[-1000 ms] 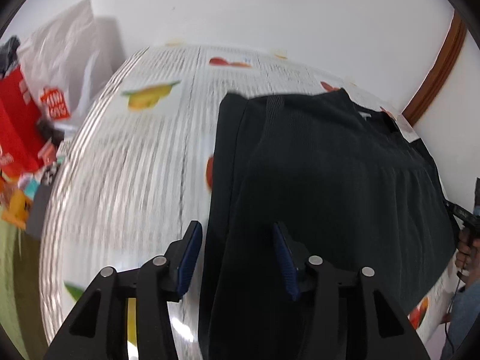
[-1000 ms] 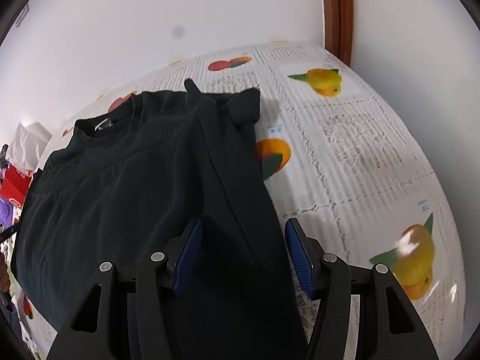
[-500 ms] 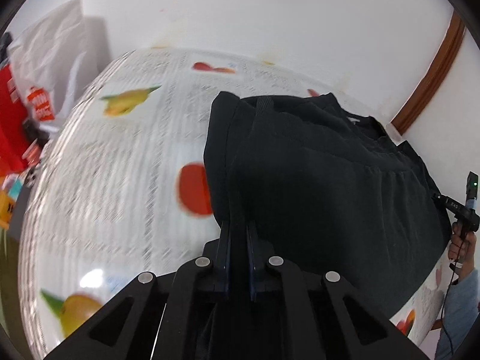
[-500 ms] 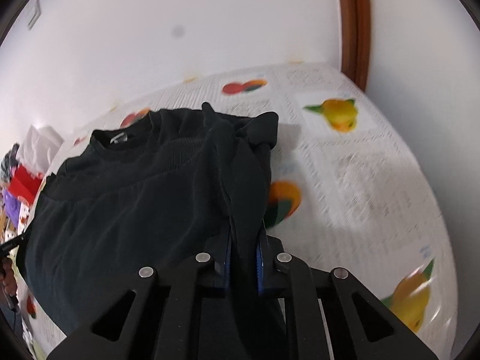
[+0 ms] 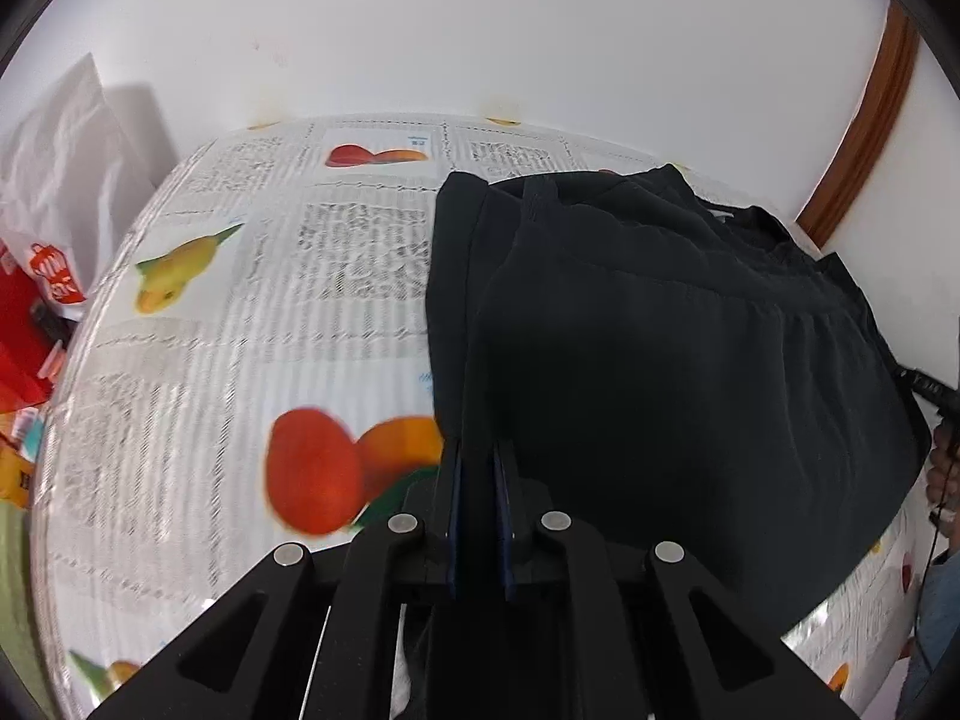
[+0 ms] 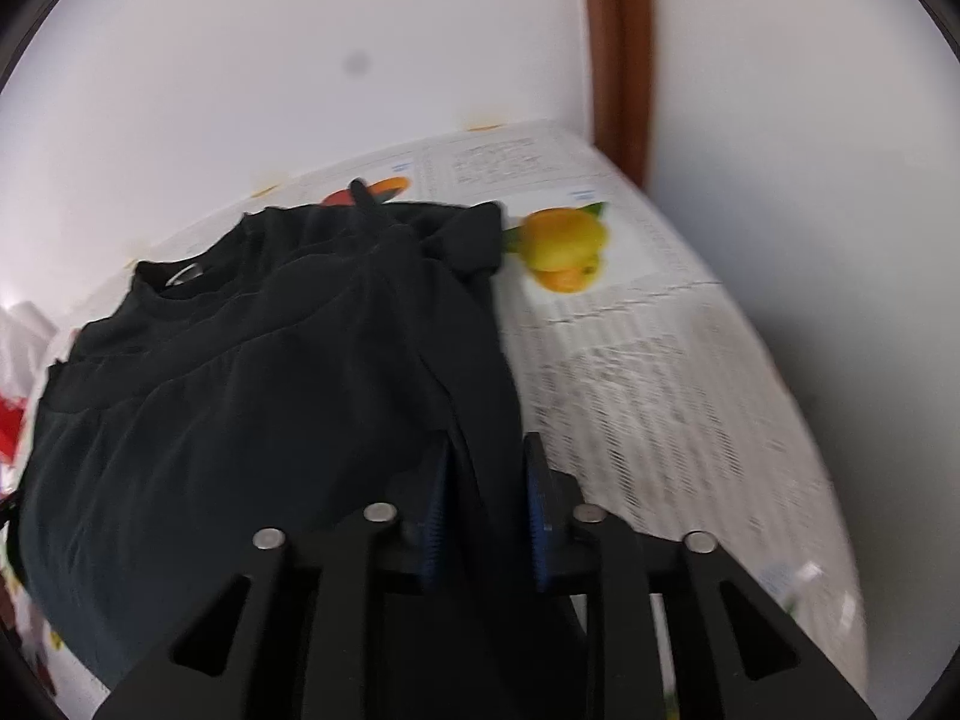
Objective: Fold small clothes
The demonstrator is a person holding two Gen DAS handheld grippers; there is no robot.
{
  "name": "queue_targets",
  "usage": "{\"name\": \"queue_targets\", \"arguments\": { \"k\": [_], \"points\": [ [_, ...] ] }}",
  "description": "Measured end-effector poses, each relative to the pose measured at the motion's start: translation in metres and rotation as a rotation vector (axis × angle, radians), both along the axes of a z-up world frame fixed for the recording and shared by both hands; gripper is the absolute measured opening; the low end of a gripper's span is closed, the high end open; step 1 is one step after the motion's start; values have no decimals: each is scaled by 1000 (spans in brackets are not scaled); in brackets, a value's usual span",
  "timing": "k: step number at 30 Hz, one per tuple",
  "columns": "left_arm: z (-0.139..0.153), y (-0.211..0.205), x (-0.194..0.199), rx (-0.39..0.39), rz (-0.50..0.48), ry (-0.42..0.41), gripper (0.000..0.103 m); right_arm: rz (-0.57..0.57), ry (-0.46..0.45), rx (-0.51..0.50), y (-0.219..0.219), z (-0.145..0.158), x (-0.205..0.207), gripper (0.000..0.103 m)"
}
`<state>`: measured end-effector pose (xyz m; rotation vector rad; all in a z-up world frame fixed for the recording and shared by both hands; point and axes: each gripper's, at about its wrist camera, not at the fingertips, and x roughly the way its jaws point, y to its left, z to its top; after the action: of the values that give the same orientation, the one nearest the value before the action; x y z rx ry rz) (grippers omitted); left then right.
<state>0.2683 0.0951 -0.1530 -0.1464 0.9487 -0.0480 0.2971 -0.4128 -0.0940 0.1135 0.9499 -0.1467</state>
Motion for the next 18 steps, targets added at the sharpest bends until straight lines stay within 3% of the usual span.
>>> {"name": "queue_targets", "arguments": {
  "k": [4, 6, 8, 9, 18],
  "points": [
    [1, 12, -26, -7, -2, 4, 12, -53, -63, -95, 24, 32, -26, 29],
    [3, 19, -43, -14, 6, -8, 17, -35, -86, -99, 44, 45, -34, 37],
    [3, 25, -60, -16, 19, -8, 22, 14, -102, -82, 76, 53, -40, 53],
    [2, 28, -67, -20, 21, -6, 22, 37, -105, -76, 91, 55, -43, 54],
    [-9, 62, -141, -10, 109, 33, 22, 362, -65, -34, 280, 18, -62, 54]
  ]
}}
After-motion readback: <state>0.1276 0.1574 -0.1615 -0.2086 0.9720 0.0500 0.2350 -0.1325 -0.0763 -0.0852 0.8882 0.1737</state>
